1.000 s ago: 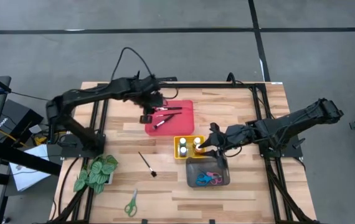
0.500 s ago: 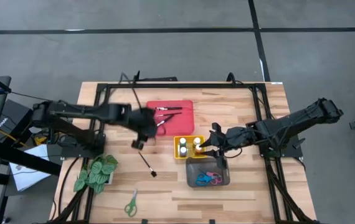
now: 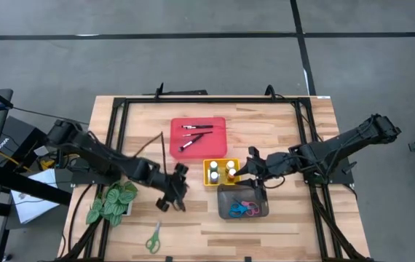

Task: Pick & Place Paint Supplies
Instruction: Put the brow brush into the red bin

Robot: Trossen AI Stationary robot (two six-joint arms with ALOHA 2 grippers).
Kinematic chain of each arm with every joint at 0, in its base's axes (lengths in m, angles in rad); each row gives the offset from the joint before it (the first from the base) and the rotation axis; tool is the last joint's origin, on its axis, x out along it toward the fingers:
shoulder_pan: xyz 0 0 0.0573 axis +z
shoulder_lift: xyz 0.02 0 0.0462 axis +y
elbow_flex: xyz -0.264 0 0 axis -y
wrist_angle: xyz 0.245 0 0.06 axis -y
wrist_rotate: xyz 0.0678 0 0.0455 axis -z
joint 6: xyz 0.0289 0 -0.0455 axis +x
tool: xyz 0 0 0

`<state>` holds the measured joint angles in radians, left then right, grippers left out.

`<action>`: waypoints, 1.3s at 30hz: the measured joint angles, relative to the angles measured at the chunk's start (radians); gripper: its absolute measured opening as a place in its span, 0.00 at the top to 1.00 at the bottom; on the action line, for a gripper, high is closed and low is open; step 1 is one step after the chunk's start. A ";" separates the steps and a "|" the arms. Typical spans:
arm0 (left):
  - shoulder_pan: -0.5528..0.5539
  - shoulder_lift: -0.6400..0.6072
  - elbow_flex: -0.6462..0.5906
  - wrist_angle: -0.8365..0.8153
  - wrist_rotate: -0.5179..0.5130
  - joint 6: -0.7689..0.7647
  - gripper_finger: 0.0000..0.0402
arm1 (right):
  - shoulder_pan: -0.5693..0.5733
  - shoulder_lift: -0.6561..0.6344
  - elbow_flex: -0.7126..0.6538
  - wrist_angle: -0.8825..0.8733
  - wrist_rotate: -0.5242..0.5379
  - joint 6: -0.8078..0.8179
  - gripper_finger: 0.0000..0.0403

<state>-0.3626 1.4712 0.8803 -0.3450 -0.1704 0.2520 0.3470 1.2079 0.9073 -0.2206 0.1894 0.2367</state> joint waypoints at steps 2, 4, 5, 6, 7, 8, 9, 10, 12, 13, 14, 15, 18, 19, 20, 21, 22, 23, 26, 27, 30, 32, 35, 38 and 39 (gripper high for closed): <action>-0.030 0.028 -0.018 -0.005 0.029 -0.025 0.55 | 0.000 0.000 0.000 0.000 0.000 0.000 0.67; -0.055 0.053 -0.039 -0.005 0.070 -0.045 0.55 | 0.000 0.000 0.000 0.000 0.000 0.000 0.67; -0.066 0.067 -0.048 -0.001 0.073 -0.055 0.55 | 0.000 0.000 0.000 0.000 0.000 0.000 0.67; -0.077 0.080 -0.053 -0.001 0.073 -0.062 0.56 | 0.000 0.000 0.000 0.000 0.000 0.000 0.67; -0.085 0.091 -0.057 0.002 0.073 -0.070 0.56 | 0.000 0.000 0.000 0.000 0.000 -0.001 0.67; -0.091 0.103 -0.059 0.019 0.071 -0.075 0.56 | 0.000 0.000 0.000 0.000 0.000 -0.005 0.67; -0.094 0.114 -0.059 0.041 0.072 -0.079 0.56 | 0.000 0.000 0.000 0.000 0.000 -0.005 0.67; -0.096 0.126 -0.058 0.058 0.072 -0.083 0.56 | 0.000 0.000 0.000 0.000 0.000 -0.005 0.67; -0.097 0.154 -0.058 0.066 0.073 -0.085 0.56 | 0.000 0.000 0.000 0.000 0.000 -0.005 0.67; -0.097 0.167 -0.059 0.065 0.073 -0.085 0.56 | 0.000 0.000 0.000 0.000 0.000 -0.005 0.67; -0.097 0.179 -0.059 0.065 0.073 -0.085 0.56 | 0.000 0.000 0.000 0.000 0.000 -0.005 0.67; -0.097 0.188 -0.059 0.065 0.073 -0.085 0.56 | 0.000 0.000 0.000 0.000 0.000 -0.005 0.67; -0.097 0.210 -0.059 0.077 0.073 -0.085 0.57 | 0.001 0.000 0.000 -0.001 0.000 -0.003 0.67; -0.097 0.214 -0.059 0.079 0.073 -0.085 0.57 | 0.001 0.000 0.000 -0.001 0.000 -0.003 0.67; -0.097 0.217 -0.059 0.081 0.074 -0.085 0.58 | 0.001 0.000 0.000 -0.001 0.000 -0.003 0.67; -0.097 0.222 -0.058 0.083 0.075 -0.085 0.59 | 0.001 0.000 0.000 -0.002 0.000 -0.003 0.67; -0.096 0.225 -0.057 0.083 0.076 -0.086 0.59 | 0.001 0.000 0.000 -0.002 0.000 -0.004 0.67; -0.095 0.228 -0.056 0.082 0.076 -0.086 0.60 | 0.001 0.000 0.000 -0.003 0.000 -0.005 0.67; -0.095 0.233 -0.056 0.082 0.079 -0.087 0.64 | 0.001 0.000 0.000 -0.003 -0.001 -0.006 0.67; -0.095 0.233 -0.056 0.081 0.080 -0.087 0.65 | 0.001 0.000 0.000 -0.003 -0.001 -0.008 0.67; -0.090 0.233 -0.056 0.081 0.085 -0.087 0.69 | 0.001 0.000 0.000 -0.004 -0.001 -0.008 0.67; -0.086 0.233 -0.056 0.081 0.089 -0.087 0.71 | 0.001 0.000 0.000 -0.004 -0.001 -0.008 0.67; -0.080 0.234 -0.056 0.082 0.092 -0.087 0.75 | 0.001 0.000 -0.001 -0.004 -0.004 -0.008 0.67; -0.077 0.235 -0.056 0.084 0.090 -0.087 0.79 | 0.001 0.000 -0.001 -0.004 -0.005 -0.008 0.67; -0.077 0.235 -0.056 0.084 0.087 -0.086 0.80 | 0.001 0.000 -0.001 -0.004 -0.005 -0.008 0.67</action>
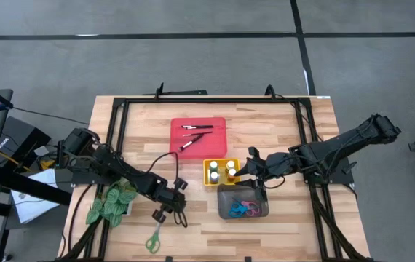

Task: Pick & Place Paint Supplies
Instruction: Put the brow brush into the red bin

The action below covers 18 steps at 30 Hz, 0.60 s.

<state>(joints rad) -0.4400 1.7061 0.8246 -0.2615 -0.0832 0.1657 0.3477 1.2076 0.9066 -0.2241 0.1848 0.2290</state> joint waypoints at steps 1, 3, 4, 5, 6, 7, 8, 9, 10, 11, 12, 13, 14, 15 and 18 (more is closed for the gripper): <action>0.000 0.000 0.000 0.001 -0.005 0.001 0.82 | 0.000 0.000 0.000 0.000 0.000 0.000 0.67; 0.001 0.000 0.000 0.003 -0.015 0.002 0.85 | 0.000 0.000 0.000 0.000 0.000 0.000 0.67; 0.001 0.000 0.000 0.003 -0.018 0.002 0.87 | 0.000 0.000 0.000 0.000 0.000 0.000 0.67; 0.002 0.001 0.000 0.003 -0.022 0.002 0.90 | 0.000 0.000 0.000 0.000 0.000 0.000 0.67; 0.002 0.001 0.000 0.003 -0.024 0.002 0.92 | 0.000 0.000 0.000 0.000 0.000 0.000 0.67; 0.002 0.001 0.000 0.002 -0.025 0.002 0.94 | 0.000 0.000 0.000 0.000 0.000 0.000 0.67; 0.002 0.001 0.000 0.000 -0.028 0.002 0.95 | 0.000 0.000 0.000 0.000 0.000 0.000 0.67; 0.003 0.001 0.000 -0.001 -0.031 0.002 0.97 | 0.000 0.000 0.000 0.000 0.000 0.000 0.67; 0.003 0.001 -0.001 -0.001 -0.031 0.002 0.98 | 0.000 0.000 0.000 0.000 0.000 0.000 0.67; 0.003 0.001 -0.001 -0.001 -0.030 0.002 0.98 | 0.000 0.000 0.000 0.000 0.000 0.000 0.67; 0.003 0.001 -0.001 -0.002 -0.030 0.002 0.97 | 0.000 0.000 0.000 0.000 0.000 0.000 0.67; 0.003 0.001 -0.001 -0.002 -0.029 0.002 0.97 | 0.000 0.000 0.000 0.000 0.000 0.000 0.67; 0.003 0.001 -0.001 -0.002 -0.028 0.002 0.96 | 0.000 0.000 0.000 0.000 0.000 0.000 0.67; 0.003 0.001 -0.001 -0.001 -0.026 0.002 0.95 | 0.000 0.000 0.000 0.000 0.000 0.000 0.67; 0.003 -0.013 -0.004 -0.009 -0.025 0.002 0.96 | 0.000 0.000 0.000 0.000 0.000 0.000 0.67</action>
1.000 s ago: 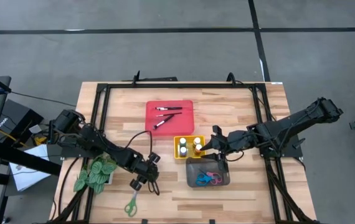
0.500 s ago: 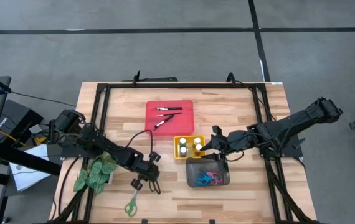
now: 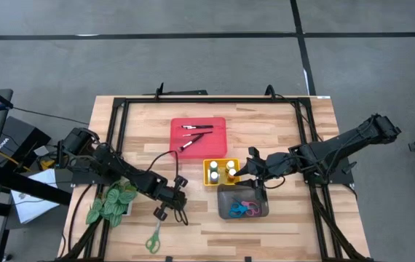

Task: Pick & Place Paint Supplies
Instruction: Put the brow brush into the red bin

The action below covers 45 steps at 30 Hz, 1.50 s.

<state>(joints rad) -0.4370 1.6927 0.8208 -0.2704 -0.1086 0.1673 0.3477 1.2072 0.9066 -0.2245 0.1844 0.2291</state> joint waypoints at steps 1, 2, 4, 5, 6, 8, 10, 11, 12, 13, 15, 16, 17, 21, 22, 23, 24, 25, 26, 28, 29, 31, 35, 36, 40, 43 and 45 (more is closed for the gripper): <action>0.003 -0.006 -0.002 -0.004 0.000 0.000 0.97 | 0.000 0.000 0.000 0.000 0.000 0.000 0.67; 0.007 -0.019 -0.003 -0.012 0.001 0.000 0.98 | 0.000 0.000 0.000 0.000 0.000 0.000 0.67; 0.018 -0.055 -0.005 -0.021 0.002 0.000 0.98 | 0.000 0.000 0.000 0.000 0.000 0.000 0.67; 0.025 -0.079 -0.003 -0.013 0.002 0.000 0.97 | 0.000 0.000 0.000 0.000 0.000 0.000 0.67; 0.032 -0.099 -0.002 -0.009 -0.003 0.000 0.97 | 0.000 0.000 0.000 0.000 0.000 0.000 0.67; 0.046 -0.144 -0.002 -0.014 -0.016 -0.008 0.97 | 0.000 0.000 0.000 -0.002 0.000 -0.001 0.67; 0.067 -0.190 -0.002 -0.010 -0.019 -0.016 0.98 | 0.000 0.000 0.000 -0.008 0.000 -0.001 0.67; 0.077 -0.216 -0.002 -0.014 -0.020 -0.020 0.98 | 0.000 0.000 0.000 -0.012 0.000 -0.001 0.67; 0.088 -0.238 -0.002 -0.016 -0.026 -0.026 0.98 | 0.000 0.000 0.000 -0.016 0.000 -0.001 0.67; 0.101 -0.257 -0.002 -0.009 -0.039 -0.035 0.98 | 0.000 0.000 0.000 -0.020 0.000 -0.003 0.67; 0.127 -0.295 -0.002 -0.010 -0.062 -0.043 0.98 | 0.000 0.000 0.000 -0.029 0.000 -0.003 0.67; 0.142 -0.311 -0.002 -0.003 -0.070 -0.045 0.98 | 0.000 0.000 0.000 -0.031 0.000 -0.003 0.67; 0.158 -0.323 -0.001 0.005 -0.077 -0.046 0.98 | -0.001 0.000 0.000 -0.032 0.000 -0.003 0.67; 0.219 -0.351 -0.001 0.095 -0.086 -0.074 0.98 | -0.001 0.000 0.000 -0.032 0.000 -0.016 0.67; 0.230 -0.356 0.000 0.123 -0.086 -0.077 0.98 | -0.001 0.000 0.000 -0.032 0.000 -0.017 0.67; 0.237 -0.360 0.000 0.142 -0.087 -0.079 0.98 | -0.001 0.000 0.000 -0.032 0.000 -0.019 0.67; 0.243 -0.361 0.000 0.164 -0.087 -0.081 0.98 | -0.001 0.000 0.000 -0.033 0.000 -0.019 0.67; 0.251 -0.360 0.000 0.183 -0.085 -0.088 0.98 | -0.001 0.000 0.000 -0.033 0.000 -0.019 0.67; 0.258 -0.360 0.000 0.191 -0.086 -0.098 0.98 | -0.001 0.000 0.000 -0.032 0.000 -0.019 0.67; 0.270 -0.360 0.000 0.228 -0.085 -0.115 0.98 | -0.001 0.000 0.000 -0.022 0.001 -0.020 0.67; 0.274 -0.360 0.000 0.260 -0.086 -0.118 0.98 | -0.001 0.000 0.000 -0.016 0.001 -0.026 0.67; 0.277 -0.360 0.000 0.351 -0.073 -0.103 0.98 | -0.001 0.000 0.000 0.006 0.006 -0.052 0.67; 0.276 -0.360 0.000 0.579 -0.010 -0.040 0.98 | -0.002 0.004 0.000 0.074 0.028 -0.113 0.67; 0.276 -0.360 0.000 0.634 0.006 -0.020 0.98 | -0.004 0.004 -0.001 0.096 0.028 -0.133 0.67; 0.276 -0.347 0.001 0.871 0.066 0.049 0.98 | -0.016 0.007 0.000 0.185 0.031 -0.197 0.67; 0.274 -0.333 -0.008 1.084 0.136 0.092 0.98 | -0.029 0.010 0.000 0.239 0.031 -0.240 0.67; 0.279 -0.321 -0.025 1.209 0.177 0.096 0.98 | -0.039 0.010 0.000 0.282 0.031 -0.266 0.67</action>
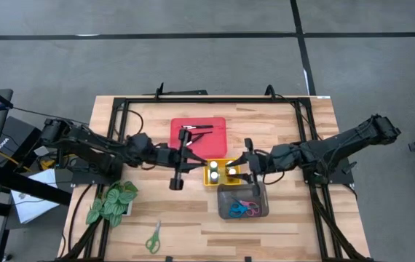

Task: Pick & Place Paint Supplies
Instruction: Put the brow brush into the red bin

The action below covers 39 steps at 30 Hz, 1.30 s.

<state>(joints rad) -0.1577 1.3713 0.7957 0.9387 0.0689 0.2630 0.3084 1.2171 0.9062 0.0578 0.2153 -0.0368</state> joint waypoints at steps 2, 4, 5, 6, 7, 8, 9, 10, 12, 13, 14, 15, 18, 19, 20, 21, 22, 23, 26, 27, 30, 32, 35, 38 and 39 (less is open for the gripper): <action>0.008 0.021 -0.003 0.078 0.042 0.011 0.98 | -0.012 0.000 0.000 0.034 0.000 -0.021 0.67; 0.016 0.035 -0.003 0.118 0.060 0.017 0.98 | -0.027 0.000 0.000 0.060 0.000 -0.031 0.67; 0.017 0.047 0.000 0.137 0.069 0.018 0.98 | -0.035 0.000 0.000 0.065 -0.001 -0.041 0.67; 0.017 0.060 0.008 0.148 0.073 0.018 0.98 | -0.045 0.000 0.001 0.066 -0.001 -0.050 0.67; 0.019 0.070 0.010 0.155 0.077 0.018 0.98 | -0.056 0.000 0.000 0.065 -0.002 -0.053 0.67; 0.019 0.083 0.014 0.164 0.090 0.018 0.98 | -0.068 0.000 0.000 0.066 -0.003 -0.053 0.67; 0.019 0.095 0.023 0.171 0.097 0.017 0.98 | -0.078 0.002 0.000 0.070 -0.005 -0.053 0.67; 0.019 0.102 0.025 0.182 0.098 0.018 0.98 | -0.087 0.014 0.001 0.085 -0.006 -0.053 0.67; 0.019 0.114 0.036 0.197 0.098 0.018 0.98 | -0.101 0.037 0.001 0.110 -0.028 -0.066 0.67; 0.020 0.121 0.044 0.205 0.098 0.018 0.98 | -0.106 0.048 0.002 0.112 -0.052 -0.074 0.67; 0.024 0.125 0.049 0.205 0.100 0.018 0.98 | -0.110 0.065 0.012 0.119 -0.074 -0.076 0.67; 0.026 0.127 0.050 0.204 0.111 0.017 0.98 | -0.113 0.082 0.023 0.128 -0.090 -0.076 0.67; 0.033 0.135 0.065 0.210 0.123 0.017 0.98 | -0.117 0.123 0.042 0.118 -0.102 -0.077 0.67; 0.035 0.135 0.065 0.209 0.123 0.017 0.98 | -0.117 0.131 0.048 0.119 -0.107 -0.079 0.67; 0.035 0.135 0.065 0.207 0.123 0.017 0.98 | -0.117 0.132 0.051 0.120 -0.112 -0.079 0.67; 0.036 0.135 0.065 0.206 0.123 0.014 0.98 | -0.117 0.131 0.055 0.120 -0.113 -0.079 0.67; 0.036 0.135 0.065 0.207 0.123 0.013 0.98 | -0.117 0.131 0.058 0.127 -0.113 -0.079 0.67; 0.036 0.135 0.065 0.211 0.124 0.013 0.98 | -0.117 0.130 0.059 0.128 -0.114 -0.083 0.67; 0.036 0.135 0.064 0.208 0.124 0.011 0.98 | -0.117 0.131 0.059 0.127 -0.115 -0.095 0.67; 0.036 0.135 0.064 0.206 0.124 0.010 0.98 | -0.117 0.131 0.059 0.131 -0.115 -0.095 0.67; 0.036 0.135 0.064 0.207 0.129 0.010 0.98 | -0.117 0.131 0.059 0.131 -0.115 -0.095 0.70; 0.036 0.135 0.064 0.206 0.145 0.010 0.98 | -0.117 0.131 0.059 0.132 -0.115 -0.095 0.76; 0.036 0.135 0.064 0.207 0.148 0.010 0.97 | -0.112 0.131 0.059 0.130 -0.116 -0.099 0.90; 0.040 0.134 0.064 0.206 0.149 0.010 0.97 | -0.104 0.131 0.058 0.132 -0.131 -0.113 0.97; 0.042 0.134 0.064 0.204 0.149 0.014 0.96 | -0.101 0.131 0.058 0.134 -0.134 -0.114 0.97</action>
<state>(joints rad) -0.1158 1.5055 0.8600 1.1426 0.2176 0.2774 0.2075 1.3479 0.9638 0.1914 0.0818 -0.1505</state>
